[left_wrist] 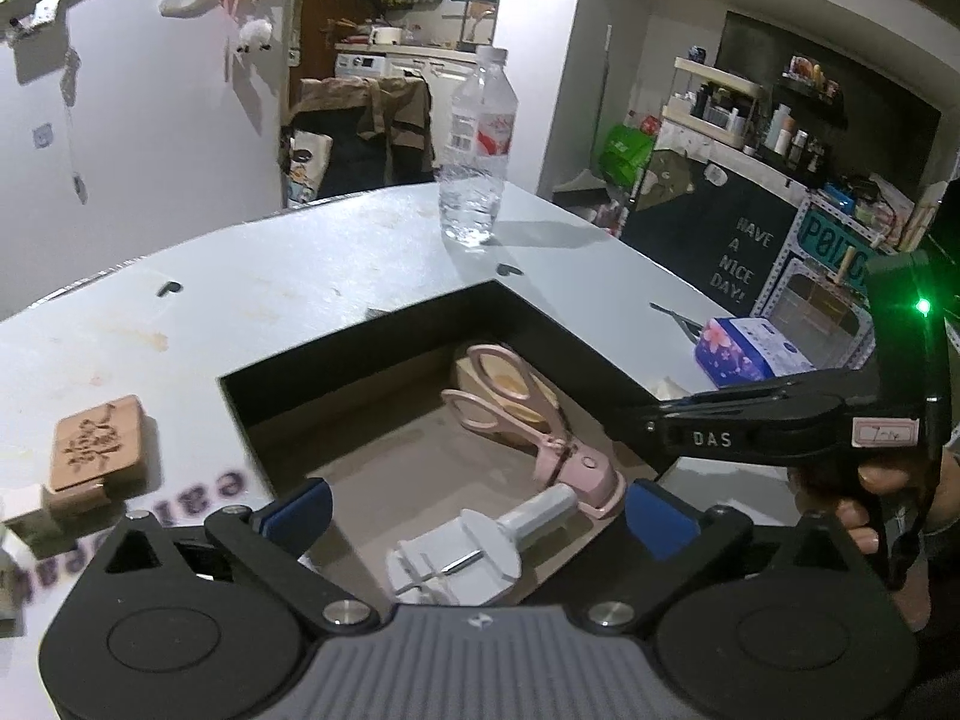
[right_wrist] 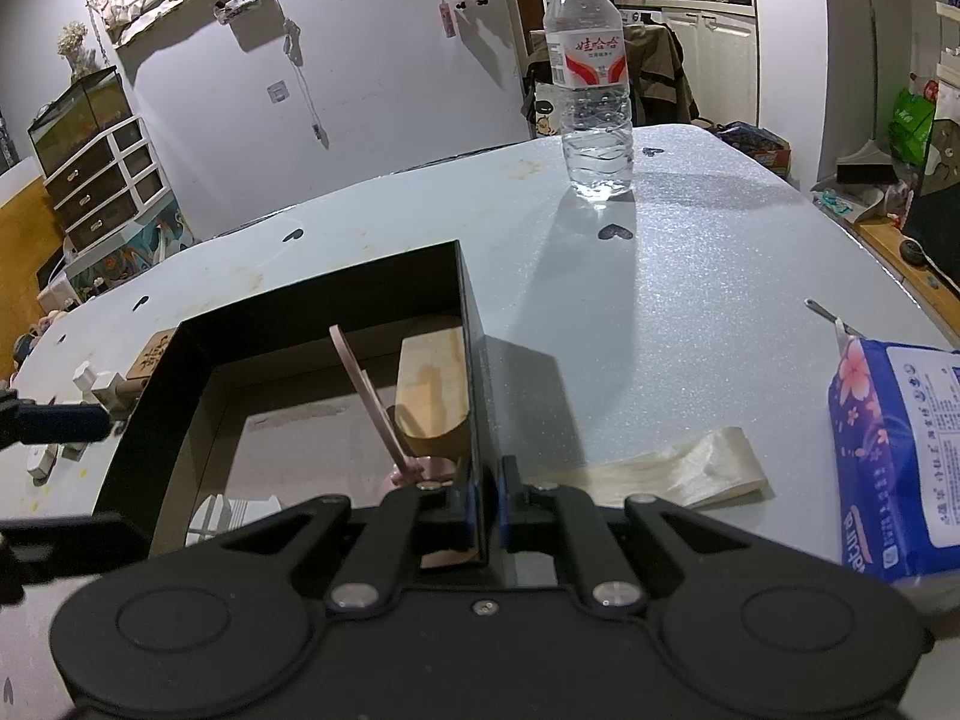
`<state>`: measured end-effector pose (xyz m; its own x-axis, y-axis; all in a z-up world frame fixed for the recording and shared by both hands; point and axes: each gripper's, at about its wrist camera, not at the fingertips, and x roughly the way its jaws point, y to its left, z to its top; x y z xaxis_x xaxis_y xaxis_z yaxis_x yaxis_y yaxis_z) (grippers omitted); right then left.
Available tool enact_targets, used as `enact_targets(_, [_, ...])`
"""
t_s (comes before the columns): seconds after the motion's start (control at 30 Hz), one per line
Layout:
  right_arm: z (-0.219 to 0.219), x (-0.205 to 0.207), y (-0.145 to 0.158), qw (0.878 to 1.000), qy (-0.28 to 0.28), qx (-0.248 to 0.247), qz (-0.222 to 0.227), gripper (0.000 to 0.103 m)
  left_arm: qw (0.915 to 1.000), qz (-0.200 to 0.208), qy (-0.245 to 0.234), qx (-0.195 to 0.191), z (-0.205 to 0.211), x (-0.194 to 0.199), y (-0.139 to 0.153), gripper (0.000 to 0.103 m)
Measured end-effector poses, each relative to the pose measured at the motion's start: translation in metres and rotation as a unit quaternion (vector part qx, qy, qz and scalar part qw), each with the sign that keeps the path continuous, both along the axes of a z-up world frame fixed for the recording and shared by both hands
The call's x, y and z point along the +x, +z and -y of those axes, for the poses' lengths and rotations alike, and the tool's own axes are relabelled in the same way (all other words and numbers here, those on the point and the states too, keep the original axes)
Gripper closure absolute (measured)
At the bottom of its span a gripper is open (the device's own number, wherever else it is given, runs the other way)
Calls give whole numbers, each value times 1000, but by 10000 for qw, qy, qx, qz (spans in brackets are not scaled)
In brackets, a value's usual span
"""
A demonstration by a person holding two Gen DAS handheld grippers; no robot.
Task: Organize rigid objects
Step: 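Carry the white clamp tool with the left tool into the box and release, then move the left tool to the white tape measure and grasp it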
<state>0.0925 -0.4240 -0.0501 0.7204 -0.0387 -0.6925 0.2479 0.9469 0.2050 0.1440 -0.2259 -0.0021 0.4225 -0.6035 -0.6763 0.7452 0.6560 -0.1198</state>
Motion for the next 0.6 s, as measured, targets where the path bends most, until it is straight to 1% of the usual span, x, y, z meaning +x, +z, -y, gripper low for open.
enact_targets(0.13, [0, 0, 0, 10000, 1, 0, 0, 96, 9998, 113, 185, -10, -14, 0, 4, 0])
enact_targets(0.33, [0, 0, 0, 10000, -1, 5, 1, 96, 9980, 288, 566, 27, -46, 1, 8, 0])
enact_targets(0.47, [-1, 0, 0, 10000, -3, -6, 2, 96, 9949, 394, 925, 55, -73, 3, 10, 0])
enact_targets(0.6, [-1, 0, 0, 10000, -2, -4, 3, 96, 9895, 527, 1348, 38, -101, 6, 9, 0])
